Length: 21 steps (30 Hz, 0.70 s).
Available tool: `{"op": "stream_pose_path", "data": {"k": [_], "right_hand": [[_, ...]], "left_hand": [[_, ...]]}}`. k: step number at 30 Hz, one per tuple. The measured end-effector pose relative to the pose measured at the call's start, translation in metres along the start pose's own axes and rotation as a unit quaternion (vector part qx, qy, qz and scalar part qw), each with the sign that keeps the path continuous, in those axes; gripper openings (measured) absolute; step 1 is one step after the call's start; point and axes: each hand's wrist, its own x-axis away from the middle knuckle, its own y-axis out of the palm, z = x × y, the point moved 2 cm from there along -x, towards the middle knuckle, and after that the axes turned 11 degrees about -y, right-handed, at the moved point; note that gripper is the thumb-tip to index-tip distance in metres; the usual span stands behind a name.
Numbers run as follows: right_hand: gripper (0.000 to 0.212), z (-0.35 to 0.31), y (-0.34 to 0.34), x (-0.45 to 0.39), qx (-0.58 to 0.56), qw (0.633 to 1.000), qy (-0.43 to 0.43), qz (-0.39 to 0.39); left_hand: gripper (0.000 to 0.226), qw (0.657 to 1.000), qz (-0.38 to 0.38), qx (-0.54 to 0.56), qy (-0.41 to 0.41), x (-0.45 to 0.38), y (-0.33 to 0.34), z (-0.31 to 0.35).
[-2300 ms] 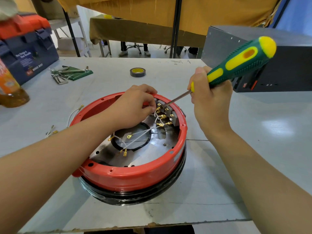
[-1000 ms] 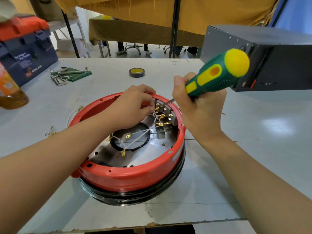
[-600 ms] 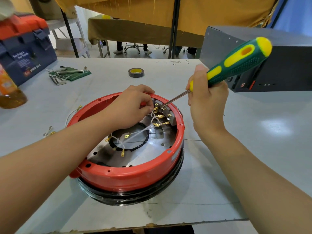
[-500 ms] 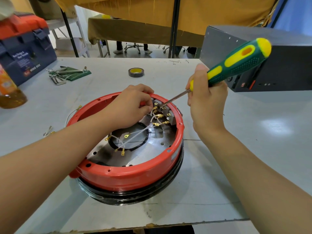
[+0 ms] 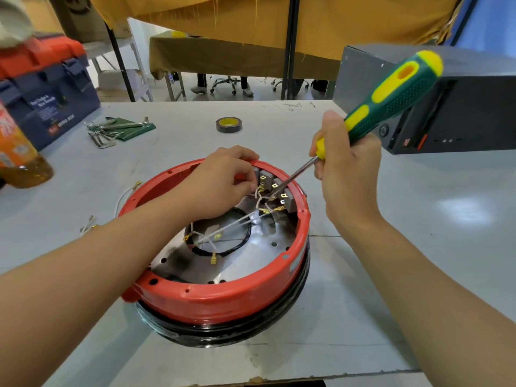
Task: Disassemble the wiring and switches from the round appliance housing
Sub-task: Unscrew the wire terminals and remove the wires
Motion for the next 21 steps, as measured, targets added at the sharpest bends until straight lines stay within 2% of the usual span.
{"op": "stream_pose_path", "data": {"k": [14, 21], "right_hand": [[0.042, -0.007, -0.014, -0.008, -0.04, 0.997, 0.025, 0.055], [0.038, -0.003, -0.012, -0.005, -0.011, 1.0, 0.027, 0.012]], "left_hand": [[0.013, 1.0, 0.009, 0.006, -0.001, 0.0, 0.001, -0.001], [0.009, 1.0, 0.023, 0.011, 0.0, 0.0, 0.001, -0.001]]}}
